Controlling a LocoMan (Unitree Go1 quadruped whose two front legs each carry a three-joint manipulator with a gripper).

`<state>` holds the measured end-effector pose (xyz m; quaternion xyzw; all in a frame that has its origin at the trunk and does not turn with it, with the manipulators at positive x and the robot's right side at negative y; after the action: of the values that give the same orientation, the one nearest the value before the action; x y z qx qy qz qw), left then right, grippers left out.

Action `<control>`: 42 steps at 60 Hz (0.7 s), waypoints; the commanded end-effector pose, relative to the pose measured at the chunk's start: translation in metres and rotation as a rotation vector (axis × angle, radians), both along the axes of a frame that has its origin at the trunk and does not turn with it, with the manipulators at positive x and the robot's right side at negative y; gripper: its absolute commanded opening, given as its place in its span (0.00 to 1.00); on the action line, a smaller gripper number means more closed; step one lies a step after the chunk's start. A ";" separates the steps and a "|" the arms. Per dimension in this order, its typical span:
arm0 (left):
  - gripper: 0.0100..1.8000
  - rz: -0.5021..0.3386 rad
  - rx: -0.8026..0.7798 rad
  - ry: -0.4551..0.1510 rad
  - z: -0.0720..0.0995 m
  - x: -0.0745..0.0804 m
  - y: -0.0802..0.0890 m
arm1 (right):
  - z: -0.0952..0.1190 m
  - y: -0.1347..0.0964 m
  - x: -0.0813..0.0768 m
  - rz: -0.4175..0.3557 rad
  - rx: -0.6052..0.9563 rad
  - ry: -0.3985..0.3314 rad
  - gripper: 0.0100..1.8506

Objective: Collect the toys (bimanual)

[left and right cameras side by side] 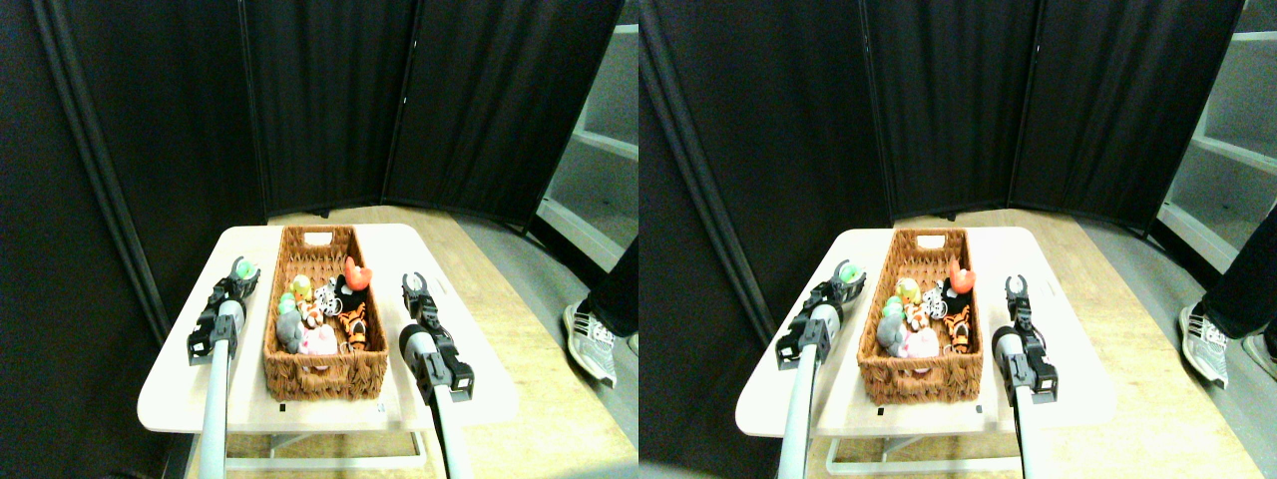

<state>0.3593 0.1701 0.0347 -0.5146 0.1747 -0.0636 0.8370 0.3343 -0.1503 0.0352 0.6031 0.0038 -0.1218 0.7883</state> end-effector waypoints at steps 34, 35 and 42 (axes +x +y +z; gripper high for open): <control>0.00 -0.095 -0.154 -0.031 0.051 0.012 -0.098 | 0.009 -0.012 -0.012 -0.008 0.009 -0.070 0.03; 0.00 -0.092 -0.170 -0.019 0.050 0.012 -0.101 | 0.008 -0.013 -0.012 -0.008 0.005 -0.072 0.03; 0.00 -0.092 -0.213 0.006 0.040 0.017 -0.117 | 0.007 -0.018 -0.014 0.000 0.006 -0.082 0.02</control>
<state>0.3724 0.0635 0.0724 -0.5869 0.2066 -0.1000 0.7765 0.3199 -0.1658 0.0404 0.6067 -0.0133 -0.1092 0.7873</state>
